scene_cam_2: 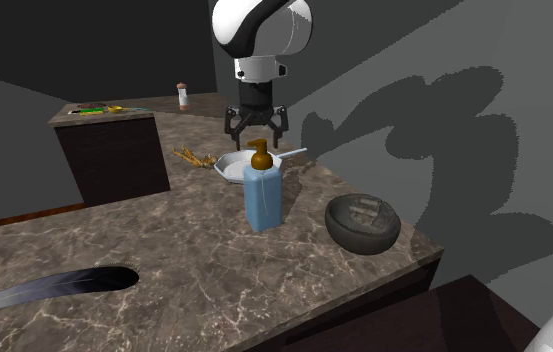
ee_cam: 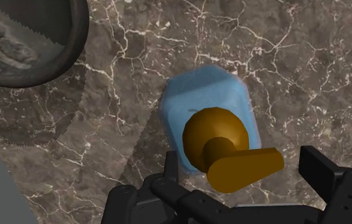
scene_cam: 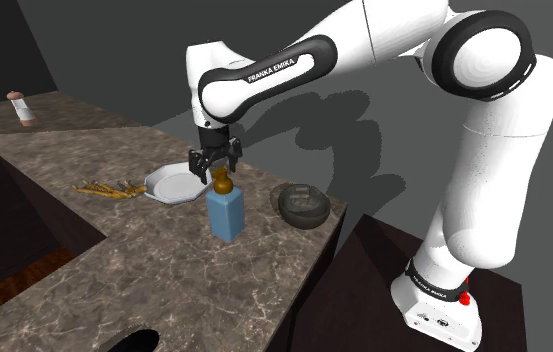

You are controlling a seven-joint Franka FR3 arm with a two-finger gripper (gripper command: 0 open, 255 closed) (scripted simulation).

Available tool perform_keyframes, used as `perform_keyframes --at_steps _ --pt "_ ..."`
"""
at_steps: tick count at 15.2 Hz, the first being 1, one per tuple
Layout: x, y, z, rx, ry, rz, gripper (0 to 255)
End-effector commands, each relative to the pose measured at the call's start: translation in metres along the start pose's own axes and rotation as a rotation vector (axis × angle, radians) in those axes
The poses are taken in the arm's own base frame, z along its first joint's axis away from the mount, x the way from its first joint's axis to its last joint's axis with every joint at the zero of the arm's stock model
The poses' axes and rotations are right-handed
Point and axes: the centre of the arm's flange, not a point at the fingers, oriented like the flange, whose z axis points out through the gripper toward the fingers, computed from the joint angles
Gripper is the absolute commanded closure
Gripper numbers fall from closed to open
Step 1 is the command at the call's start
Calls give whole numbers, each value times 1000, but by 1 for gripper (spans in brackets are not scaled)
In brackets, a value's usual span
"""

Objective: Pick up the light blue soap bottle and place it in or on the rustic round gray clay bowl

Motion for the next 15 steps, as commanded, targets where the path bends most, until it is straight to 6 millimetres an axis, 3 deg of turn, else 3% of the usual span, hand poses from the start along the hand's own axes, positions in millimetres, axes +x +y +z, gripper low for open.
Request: perform_keyframes --at_steps 1,2,11,15 --pt "0 0 0 0 0 0 0" --pt "0 0 0 0 0 0 255" --pt "0 0 0 0 0 0 255" --pt "0 0 -21 0 0 0 255"
